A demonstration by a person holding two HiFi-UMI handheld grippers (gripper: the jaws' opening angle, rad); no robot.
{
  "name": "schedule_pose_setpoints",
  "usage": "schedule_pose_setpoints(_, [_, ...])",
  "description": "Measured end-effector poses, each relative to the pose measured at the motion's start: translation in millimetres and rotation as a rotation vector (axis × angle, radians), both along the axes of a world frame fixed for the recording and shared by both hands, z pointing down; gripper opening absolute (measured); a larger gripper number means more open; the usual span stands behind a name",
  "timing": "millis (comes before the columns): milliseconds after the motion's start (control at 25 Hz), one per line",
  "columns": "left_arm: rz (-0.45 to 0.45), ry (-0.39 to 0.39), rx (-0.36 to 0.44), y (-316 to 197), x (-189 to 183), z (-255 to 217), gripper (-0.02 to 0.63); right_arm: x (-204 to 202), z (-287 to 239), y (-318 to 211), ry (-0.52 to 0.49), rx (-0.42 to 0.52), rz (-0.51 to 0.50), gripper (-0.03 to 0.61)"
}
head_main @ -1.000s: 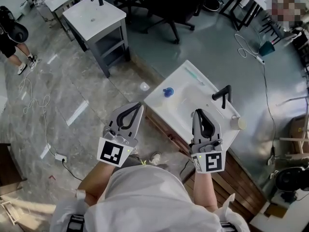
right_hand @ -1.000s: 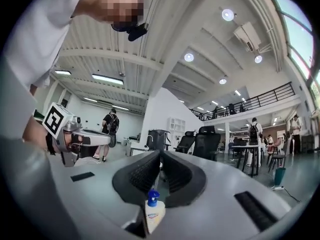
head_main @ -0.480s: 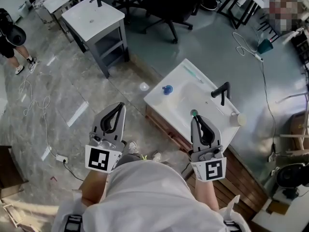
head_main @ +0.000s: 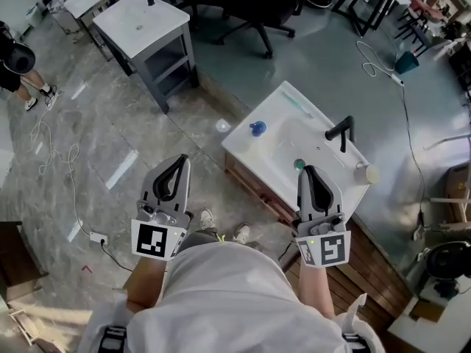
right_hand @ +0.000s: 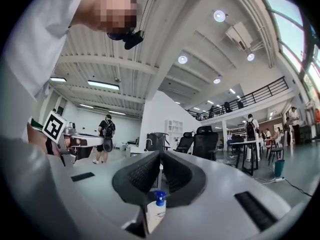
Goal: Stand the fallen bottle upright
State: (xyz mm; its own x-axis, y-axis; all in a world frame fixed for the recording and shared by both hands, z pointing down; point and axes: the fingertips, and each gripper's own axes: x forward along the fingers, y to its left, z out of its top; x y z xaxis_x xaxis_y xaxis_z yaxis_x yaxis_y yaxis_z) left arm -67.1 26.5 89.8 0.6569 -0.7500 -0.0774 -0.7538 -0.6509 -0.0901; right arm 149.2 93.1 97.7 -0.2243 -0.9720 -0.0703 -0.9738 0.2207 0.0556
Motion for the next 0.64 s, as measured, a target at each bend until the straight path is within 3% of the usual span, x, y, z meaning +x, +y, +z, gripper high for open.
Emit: schedule_pose_setpoints(640, [0.013,0.008,-0.006,10.1,-13.7,2.5,0.017,-16.1,-2.7,9.9,-0.062,-0.003,-0.014,0.049])
